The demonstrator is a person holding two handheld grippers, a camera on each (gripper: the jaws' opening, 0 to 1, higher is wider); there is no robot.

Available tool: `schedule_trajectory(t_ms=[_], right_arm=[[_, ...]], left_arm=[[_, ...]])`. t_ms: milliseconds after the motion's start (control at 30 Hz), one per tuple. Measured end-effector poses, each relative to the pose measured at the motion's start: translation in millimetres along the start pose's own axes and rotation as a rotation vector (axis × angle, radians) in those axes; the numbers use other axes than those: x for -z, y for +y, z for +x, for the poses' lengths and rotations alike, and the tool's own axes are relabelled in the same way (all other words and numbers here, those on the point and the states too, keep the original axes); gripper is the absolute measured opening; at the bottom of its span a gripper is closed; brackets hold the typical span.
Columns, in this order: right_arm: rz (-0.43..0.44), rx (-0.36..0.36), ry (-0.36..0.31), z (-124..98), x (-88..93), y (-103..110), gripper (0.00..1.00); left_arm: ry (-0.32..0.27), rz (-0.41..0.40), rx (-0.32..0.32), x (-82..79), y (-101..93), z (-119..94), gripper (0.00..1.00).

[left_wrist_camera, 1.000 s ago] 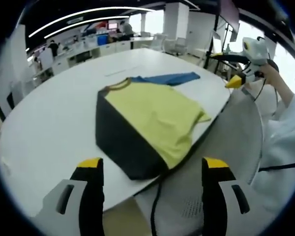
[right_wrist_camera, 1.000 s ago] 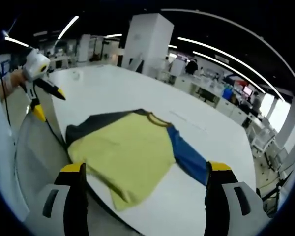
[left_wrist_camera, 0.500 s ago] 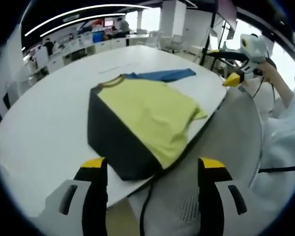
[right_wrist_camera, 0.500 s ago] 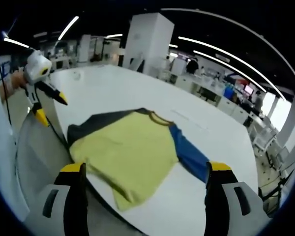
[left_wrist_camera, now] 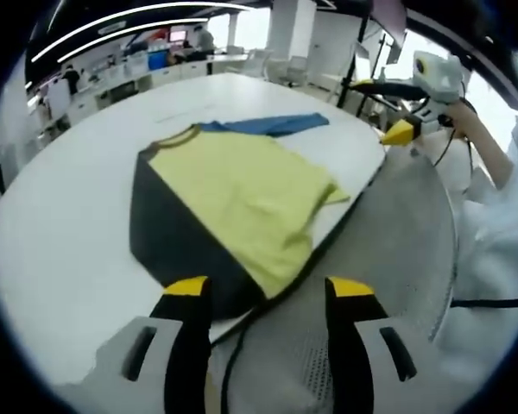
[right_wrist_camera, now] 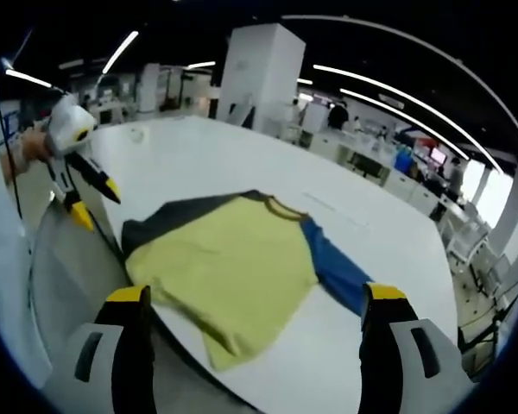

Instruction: Fold the garment on the visible template until the final outline fits inside the template.

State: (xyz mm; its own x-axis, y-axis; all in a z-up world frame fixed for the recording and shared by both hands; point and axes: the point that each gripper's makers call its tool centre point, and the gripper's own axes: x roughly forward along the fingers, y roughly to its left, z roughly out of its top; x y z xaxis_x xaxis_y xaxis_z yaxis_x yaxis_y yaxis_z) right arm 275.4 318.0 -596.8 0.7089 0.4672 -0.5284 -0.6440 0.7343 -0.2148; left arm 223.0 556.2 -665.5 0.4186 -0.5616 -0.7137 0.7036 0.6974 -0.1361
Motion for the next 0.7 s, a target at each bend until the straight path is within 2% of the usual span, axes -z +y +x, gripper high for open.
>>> schedule_trajectory(t_ms=[67, 267, 567, 700], right_arm=[[0.006, -0.001, -0.004, 0.7, -0.3, -0.6, 1.0], [0.003, 0.0, -0.005, 0.6, -0.6, -1.8, 1.0], [0.015, -0.028, -0.013, 2.3, -0.8, 5.3, 1.0], [0.015, -0.027, -0.012, 2.7, -0.2, 4.5, 1.0]], left_arm=[[0.015, -0.005, 0.015, 2.2, -2.4, 2.6, 0.4], [0.025, -0.021, 0.046, 4.7, -9.9, 8.0, 0.33], [0.047, -0.041, 0.082, 9.7, -15.2, 20.8, 0.28], [0.074, -0.046, 0.074, 16.4, -12.3, 28.0, 0.27]])
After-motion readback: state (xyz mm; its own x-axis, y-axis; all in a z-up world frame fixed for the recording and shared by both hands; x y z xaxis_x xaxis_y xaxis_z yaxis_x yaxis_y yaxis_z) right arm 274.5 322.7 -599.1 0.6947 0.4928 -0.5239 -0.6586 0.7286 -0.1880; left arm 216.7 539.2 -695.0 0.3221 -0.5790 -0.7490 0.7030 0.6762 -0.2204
